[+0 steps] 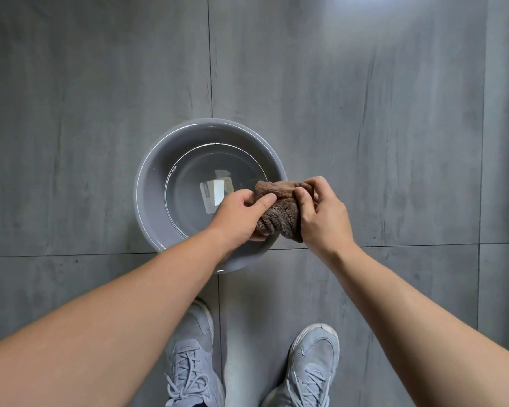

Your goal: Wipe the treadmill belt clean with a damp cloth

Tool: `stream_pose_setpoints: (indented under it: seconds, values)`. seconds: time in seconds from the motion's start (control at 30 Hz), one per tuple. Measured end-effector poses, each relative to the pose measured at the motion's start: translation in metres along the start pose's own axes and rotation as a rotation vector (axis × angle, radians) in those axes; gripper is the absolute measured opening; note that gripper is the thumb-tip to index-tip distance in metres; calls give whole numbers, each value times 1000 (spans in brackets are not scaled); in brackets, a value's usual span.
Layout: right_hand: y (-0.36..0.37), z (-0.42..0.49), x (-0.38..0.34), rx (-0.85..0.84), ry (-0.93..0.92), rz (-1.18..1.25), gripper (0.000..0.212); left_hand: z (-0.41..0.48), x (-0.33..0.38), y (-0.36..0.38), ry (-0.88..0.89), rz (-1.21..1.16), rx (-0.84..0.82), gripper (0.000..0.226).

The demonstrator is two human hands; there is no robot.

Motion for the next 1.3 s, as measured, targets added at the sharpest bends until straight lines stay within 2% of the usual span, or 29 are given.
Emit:
stream_pose_setpoints:
  seconds: [0.17,0.27,0.37,0.67,0.8,1.0,1.13,1.23,1.3]
  values:
    - [0,6,2,-12,44,22,18,-3,7,3,-36,-90,64,46]
    - [2,7,-5,29,-22,49,11,1,9,7,39,-120,100,21]
    - [9,13,-8,33,-45,42,9,5,12,10,104,-76,134,17]
    - [7,8,0,2,95,95,32,-9,17,15,127,87,173,50]
    - [14,5,1,-28,82,66,25,-6,15,17,151,229,148,50]
    - [16,5,3,-66,119,80,37,-7,9,20,89,264,68,63]
    - [3,6,4,-8,141,82,49,-7,8,11,82,200,100,85]
    - [-9,4,2,76,139,73,47,-10,4,-1,66,180,146,82]
    - [-15,-1,1,113,141,83,46,-18,5,-10,74,200,181,72]
Point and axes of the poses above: each hand's wrist, its own z-axis towards the middle knuckle, its own y-axis out of the palm, x = y × z, the point moved 2 cm from there along z, towards the middle knuckle, and after that the axes turned 10 degrees about x, right-handed, at the moved point
